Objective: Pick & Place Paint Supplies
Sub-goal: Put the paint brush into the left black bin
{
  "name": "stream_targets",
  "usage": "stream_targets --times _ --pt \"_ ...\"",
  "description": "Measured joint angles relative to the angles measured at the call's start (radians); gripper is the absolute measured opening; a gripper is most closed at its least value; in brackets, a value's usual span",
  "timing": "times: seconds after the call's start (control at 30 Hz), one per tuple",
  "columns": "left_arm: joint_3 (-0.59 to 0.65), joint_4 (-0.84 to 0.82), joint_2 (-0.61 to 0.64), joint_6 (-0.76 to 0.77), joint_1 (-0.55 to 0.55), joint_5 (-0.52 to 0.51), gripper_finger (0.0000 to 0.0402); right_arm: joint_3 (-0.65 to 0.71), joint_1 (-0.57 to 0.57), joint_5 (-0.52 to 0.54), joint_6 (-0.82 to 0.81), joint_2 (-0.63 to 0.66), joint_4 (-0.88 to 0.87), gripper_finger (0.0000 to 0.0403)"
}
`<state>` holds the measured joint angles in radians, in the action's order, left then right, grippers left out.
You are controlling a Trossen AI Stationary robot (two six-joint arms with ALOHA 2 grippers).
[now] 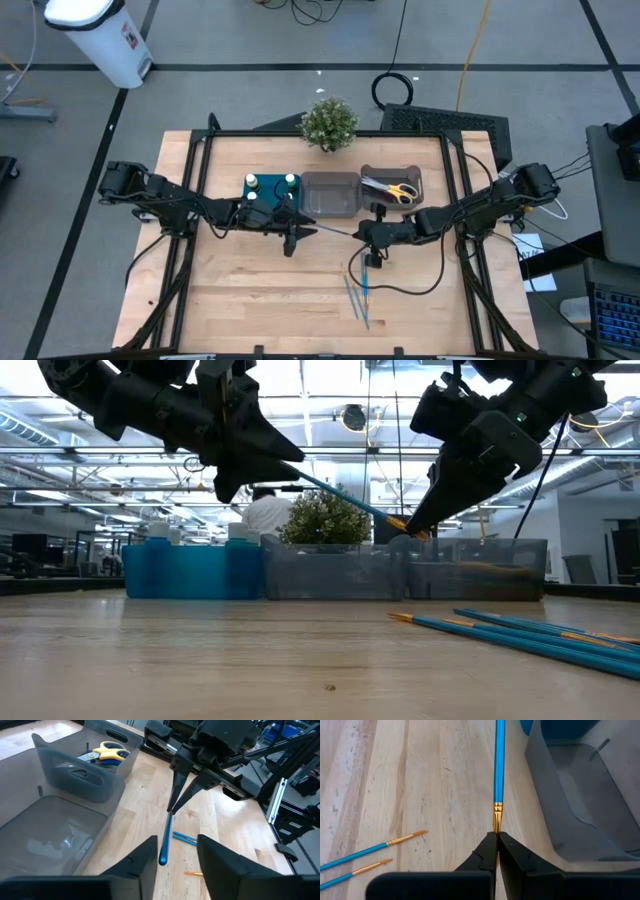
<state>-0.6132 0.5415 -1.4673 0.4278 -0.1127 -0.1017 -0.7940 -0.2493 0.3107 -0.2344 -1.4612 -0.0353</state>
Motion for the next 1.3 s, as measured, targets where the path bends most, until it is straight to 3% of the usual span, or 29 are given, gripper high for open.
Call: stream_targets --times 0.57,0.9,1.03,1.3 --pt "0.000 0.000 0.000 -0.027 0.000 0.001 0.0016 0.000 0.000 -0.002 0.009 0.000 -0.004 0.0000" --pt "0.000 0.001 0.000 -0.060 0.000 -0.010 0.0012 0.000 0.000 -0.001 0.010 0.001 -0.004 0.0005" --pt "0.000 0.002 0.002 -0.068 -0.001 -0.069 0.0012 0.000 -0.005 0.006 0.007 0.001 -0.002 0.0037" --pt "-0.002 0.011 0.004 -0.071 -0.002 -0.214 0.0012 0.000 -0.013 -0.010 -0.039 0.073 -0.060 0.0141"
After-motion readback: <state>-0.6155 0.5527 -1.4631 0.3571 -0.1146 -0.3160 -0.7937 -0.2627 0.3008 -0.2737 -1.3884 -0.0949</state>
